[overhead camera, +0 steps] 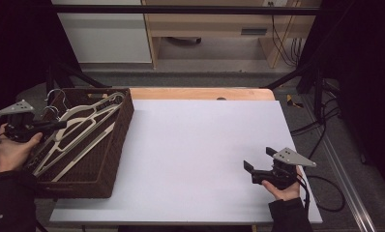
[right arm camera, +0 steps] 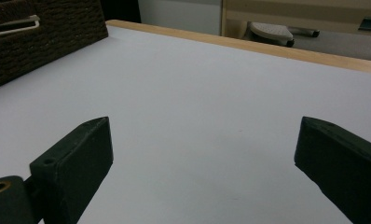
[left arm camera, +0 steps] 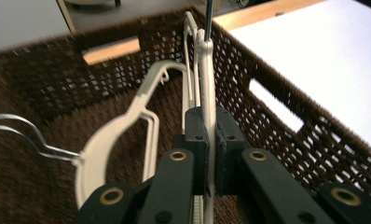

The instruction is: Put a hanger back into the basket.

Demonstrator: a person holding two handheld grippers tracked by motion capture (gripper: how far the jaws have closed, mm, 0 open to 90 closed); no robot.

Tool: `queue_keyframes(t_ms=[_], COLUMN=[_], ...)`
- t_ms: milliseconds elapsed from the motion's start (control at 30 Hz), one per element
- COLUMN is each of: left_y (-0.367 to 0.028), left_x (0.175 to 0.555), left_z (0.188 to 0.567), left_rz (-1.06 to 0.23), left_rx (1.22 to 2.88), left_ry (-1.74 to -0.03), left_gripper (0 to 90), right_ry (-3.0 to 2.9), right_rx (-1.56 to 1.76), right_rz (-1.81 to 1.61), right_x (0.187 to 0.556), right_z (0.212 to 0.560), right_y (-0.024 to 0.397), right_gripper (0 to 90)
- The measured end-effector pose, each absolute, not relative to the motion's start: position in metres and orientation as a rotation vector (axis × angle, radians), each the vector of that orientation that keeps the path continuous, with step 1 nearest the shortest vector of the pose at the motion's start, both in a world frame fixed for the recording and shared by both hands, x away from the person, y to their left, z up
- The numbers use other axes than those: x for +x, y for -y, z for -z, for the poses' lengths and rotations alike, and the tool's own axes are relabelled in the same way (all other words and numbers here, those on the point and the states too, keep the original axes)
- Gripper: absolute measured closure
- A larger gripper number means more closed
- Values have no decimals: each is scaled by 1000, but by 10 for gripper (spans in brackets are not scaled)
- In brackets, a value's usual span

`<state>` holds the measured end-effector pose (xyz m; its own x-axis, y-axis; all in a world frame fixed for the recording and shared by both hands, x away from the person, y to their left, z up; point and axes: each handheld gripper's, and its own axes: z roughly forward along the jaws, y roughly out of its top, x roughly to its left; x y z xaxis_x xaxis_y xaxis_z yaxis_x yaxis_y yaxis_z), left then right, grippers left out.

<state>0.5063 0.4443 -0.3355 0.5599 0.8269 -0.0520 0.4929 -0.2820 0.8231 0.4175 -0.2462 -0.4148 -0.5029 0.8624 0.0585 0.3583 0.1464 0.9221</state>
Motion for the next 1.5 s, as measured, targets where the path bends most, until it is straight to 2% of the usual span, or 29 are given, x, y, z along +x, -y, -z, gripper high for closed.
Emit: queue_keyframes(t_ms=[400,633,700,833,967,1100,1233,1400,1500], left_y=[-439,-440,-442,-443,-438,-423,-403,-373,-353], left_x=[509,508,503,491,474,455,437,425,421], left_z=[372,373,367,356,338,324,318,322,330], left_rz=[-402,-494,-548,-620,-671,-726,-725,-678,-644], left_rx=[1911,1928,1899,1857,1757,1676,1607,1574,1572], left_ry=[-1204,-1346,-1383,-1399,-1341,-1233,-1115,-1025,-1001], left_gripper=[854,807,724,650,584,430,313,124,72], right_ry=[-1938,-1940,-1940,-1937,-1943,-1941,-1925,-1925,-1918], right_rx=[1158,1165,1165,1167,1163,1158,1170,1168,1172], right_rz=[-1338,-1334,-1336,-1337,-1332,-1336,-1354,-1362,-1366], right_x=[417,417,417,417,418,417,416,416,416], right_z=[414,414,414,414,415,415,414,413,413], right_y=[245,245,245,245,244,246,248,250,251], right_gripper=[47,47,47,47,47,47,47,47,47])
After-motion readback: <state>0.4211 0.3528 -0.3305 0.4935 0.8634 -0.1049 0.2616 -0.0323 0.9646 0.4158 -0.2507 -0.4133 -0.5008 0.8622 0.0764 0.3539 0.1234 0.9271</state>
